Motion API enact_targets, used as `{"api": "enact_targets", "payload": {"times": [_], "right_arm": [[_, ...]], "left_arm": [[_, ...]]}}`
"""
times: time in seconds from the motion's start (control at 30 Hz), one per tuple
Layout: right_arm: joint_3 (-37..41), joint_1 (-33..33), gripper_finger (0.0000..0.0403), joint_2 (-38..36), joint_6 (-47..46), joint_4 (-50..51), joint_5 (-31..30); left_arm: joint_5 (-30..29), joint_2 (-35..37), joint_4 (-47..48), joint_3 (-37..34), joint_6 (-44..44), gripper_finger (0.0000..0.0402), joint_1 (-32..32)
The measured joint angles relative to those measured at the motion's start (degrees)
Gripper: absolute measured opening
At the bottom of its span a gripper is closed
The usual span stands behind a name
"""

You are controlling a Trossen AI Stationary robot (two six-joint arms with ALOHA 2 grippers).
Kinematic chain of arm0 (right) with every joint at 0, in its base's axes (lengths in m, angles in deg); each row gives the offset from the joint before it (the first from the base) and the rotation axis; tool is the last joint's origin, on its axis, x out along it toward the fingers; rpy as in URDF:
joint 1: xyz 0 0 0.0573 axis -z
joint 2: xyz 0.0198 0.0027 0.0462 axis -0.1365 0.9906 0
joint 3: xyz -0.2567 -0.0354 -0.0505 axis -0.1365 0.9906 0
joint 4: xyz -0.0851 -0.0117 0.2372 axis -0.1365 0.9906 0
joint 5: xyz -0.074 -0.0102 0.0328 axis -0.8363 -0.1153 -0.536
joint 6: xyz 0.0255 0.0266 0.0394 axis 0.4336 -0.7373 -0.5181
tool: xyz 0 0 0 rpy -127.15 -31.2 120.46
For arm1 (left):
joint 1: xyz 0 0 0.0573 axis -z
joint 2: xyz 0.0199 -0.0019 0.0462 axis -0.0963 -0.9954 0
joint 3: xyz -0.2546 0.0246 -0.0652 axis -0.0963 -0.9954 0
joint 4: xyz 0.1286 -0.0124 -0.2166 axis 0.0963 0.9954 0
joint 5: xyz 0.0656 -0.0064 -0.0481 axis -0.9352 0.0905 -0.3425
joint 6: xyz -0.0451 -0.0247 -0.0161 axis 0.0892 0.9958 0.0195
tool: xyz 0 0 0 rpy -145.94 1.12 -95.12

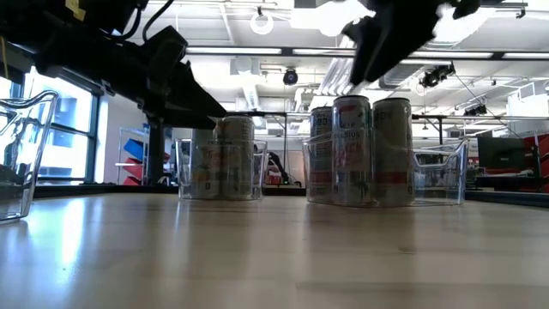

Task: Sort soda cans
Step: Adjust the top left and right transparent bins

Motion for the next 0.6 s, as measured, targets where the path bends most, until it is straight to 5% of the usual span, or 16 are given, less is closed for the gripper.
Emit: {"api": "enact_targets", "payload": {"times": [0.17,0.33,0.47,0.6], "right_arm": [[-6.23,-5.11,0.0131,-0.02,-18.7,13.78,0.61],[-6.99,-9.68,0.0066,-0.04,-37.55,29.88,1.44],[-0.53,-11.16,0.0008,-1.2,-45.54,33.2,-0.01],[11.82,-11.41,0.0009,-7.0,-50.03,27.22,-0.48]], "left_arm": [[0.0,-0.01,-0.02,0.0,-0.02,0.0282,0.61],[0.0,-0.02,-0.01,0.0,-0.02,0.0282,0.6],[-0.02,0.0,0.0,0.0,-0.13,0.0282,0.6],[-0.02,-0.01,-0.02,0.0,-0.52,0.0282,0.6]]}}
